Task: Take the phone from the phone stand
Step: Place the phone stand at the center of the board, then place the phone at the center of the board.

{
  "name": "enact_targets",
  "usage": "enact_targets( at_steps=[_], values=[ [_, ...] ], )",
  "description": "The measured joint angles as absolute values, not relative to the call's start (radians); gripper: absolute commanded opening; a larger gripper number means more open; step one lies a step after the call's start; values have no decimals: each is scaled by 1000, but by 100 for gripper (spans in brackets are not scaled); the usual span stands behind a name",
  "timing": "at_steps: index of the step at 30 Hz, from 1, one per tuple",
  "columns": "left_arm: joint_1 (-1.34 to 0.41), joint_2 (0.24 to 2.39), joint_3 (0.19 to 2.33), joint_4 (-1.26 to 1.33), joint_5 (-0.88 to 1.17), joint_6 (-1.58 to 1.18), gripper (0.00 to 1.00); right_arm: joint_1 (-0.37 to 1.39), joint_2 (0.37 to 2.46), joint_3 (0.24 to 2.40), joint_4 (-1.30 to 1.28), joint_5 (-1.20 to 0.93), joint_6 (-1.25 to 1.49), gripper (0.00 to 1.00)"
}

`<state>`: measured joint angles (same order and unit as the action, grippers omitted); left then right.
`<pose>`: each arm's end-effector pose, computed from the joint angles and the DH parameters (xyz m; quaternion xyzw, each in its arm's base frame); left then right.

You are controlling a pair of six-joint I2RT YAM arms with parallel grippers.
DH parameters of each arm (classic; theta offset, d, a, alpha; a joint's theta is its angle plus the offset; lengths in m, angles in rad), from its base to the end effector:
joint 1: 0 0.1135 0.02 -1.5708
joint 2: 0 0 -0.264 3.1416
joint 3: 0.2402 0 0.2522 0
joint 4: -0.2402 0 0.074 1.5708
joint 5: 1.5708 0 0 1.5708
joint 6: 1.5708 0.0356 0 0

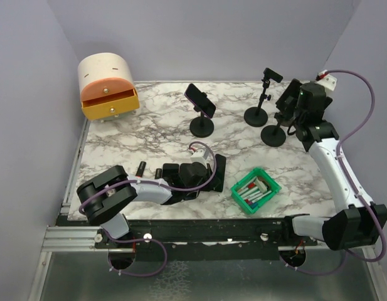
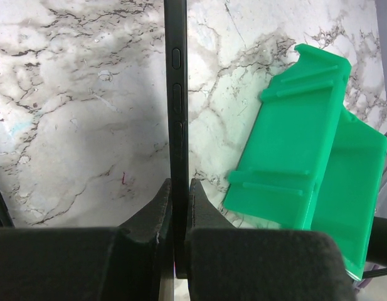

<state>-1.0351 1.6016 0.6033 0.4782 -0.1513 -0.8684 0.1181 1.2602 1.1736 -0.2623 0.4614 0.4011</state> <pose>0.1608 -0.2604 0.1497 0.0341 0.8628 -0.3693 0.3434 0.2879 0.0182 0.3673 0.2423 0.7709 -0.0377 0.5878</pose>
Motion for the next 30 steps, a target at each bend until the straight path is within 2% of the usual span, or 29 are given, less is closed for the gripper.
enact_targets(
  at_steps=[8,14,18,21,24,30],
  values=[
    [-1029,1576,581,474,-152,-868,0,118,1060,1272,-417,276,450,100],
    [-1012,1578,581,469,-149,-893,0,130,872,1202,-436,99,502,100],
    [-1006,1590,581,471,-146,-964,0,137,816,1142,-455,10,542,100],
    [-1003,1599,580,474,-146,-1019,12,143,809,1112,-467,-32,562,100],
    [-1002,1606,575,480,-142,-1058,19,149,809,1094,-473,-55,576,100],
    [-995,1636,569,490,-118,-1106,20,158,776,1075,-473,-74,585,100]
  ],
)
